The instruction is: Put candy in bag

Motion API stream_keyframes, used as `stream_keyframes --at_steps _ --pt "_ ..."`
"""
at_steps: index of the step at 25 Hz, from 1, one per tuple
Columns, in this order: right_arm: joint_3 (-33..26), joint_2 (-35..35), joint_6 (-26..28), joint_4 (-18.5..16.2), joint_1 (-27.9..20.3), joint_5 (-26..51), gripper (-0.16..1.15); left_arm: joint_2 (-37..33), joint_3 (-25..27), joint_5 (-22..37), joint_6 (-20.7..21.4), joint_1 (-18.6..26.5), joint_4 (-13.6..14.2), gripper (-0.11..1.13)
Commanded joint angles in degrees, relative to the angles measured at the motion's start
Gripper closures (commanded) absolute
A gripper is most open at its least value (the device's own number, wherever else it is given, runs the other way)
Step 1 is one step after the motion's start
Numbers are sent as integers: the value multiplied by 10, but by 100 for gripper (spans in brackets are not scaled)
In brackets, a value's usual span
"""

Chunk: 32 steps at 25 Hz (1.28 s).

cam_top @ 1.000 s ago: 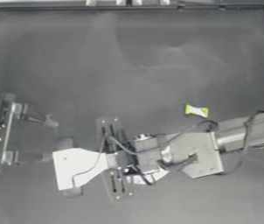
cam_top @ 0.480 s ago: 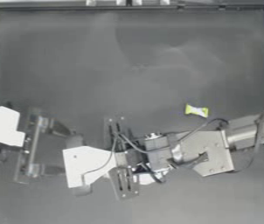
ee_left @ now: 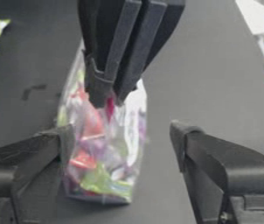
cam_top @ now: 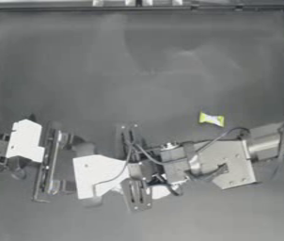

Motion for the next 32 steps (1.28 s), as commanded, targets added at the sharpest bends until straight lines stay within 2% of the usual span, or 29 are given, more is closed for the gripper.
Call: stream_keyframes --at_steps 1,6,21,24,28,32 --pt "-4 -30 8 -9 0 -9 90 -4 -16 -3 2 -1 -6 5" --pt "-1 -31 22 -25 0 -9 90 8 -22 -2 3 3 -11 5" --pt "5 -30 25 -24 1 -20 90 47 -47 -4 3 19 -27 6" --pt "5 -31 25 -25 1 -20 90 47 -48 -4 3 19 -30 13" --pt "4 -30 25 -25 2 -20 90 47 -48 -4 4 20 -30 28" --pt "4 -30 25 -25 2 -20 90 47 -48 -4 4 20 -30 34"
